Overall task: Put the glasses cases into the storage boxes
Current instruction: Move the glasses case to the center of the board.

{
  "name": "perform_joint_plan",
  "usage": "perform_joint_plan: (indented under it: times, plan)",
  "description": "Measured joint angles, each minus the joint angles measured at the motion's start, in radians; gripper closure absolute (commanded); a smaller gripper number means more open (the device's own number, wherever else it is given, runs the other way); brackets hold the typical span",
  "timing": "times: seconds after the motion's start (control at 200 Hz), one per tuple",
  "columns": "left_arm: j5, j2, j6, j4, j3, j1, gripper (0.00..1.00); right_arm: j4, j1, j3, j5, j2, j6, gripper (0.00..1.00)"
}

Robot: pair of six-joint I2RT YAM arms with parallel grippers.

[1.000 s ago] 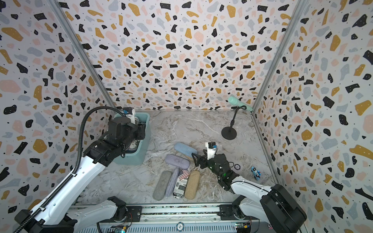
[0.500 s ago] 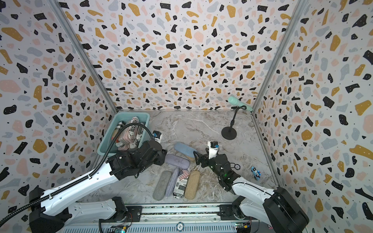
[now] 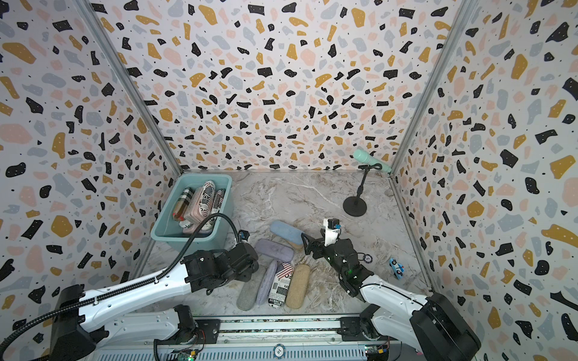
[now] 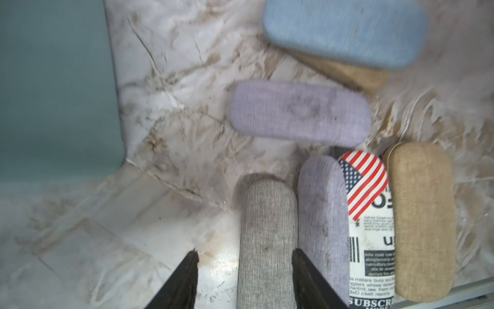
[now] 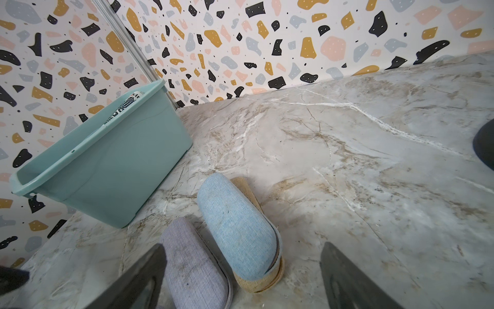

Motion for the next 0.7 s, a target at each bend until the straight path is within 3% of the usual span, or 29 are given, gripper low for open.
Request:
perform_joint_plan:
  times: [0.275, 0.701]
  plan:
    - [0.069, 0.021, -0.126, 0.121, -0.134, -0.098, 0.31, -0.013, 0.0, 0.0, -0.007, 0.028, 0.011, 0.08]
    - [0.054, 0.045, -0.192, 0.185, -0.18, -0.111, 0.23, -0.037, 0.0, 0.0, -0.008, 0.034, 0.016, 0.07]
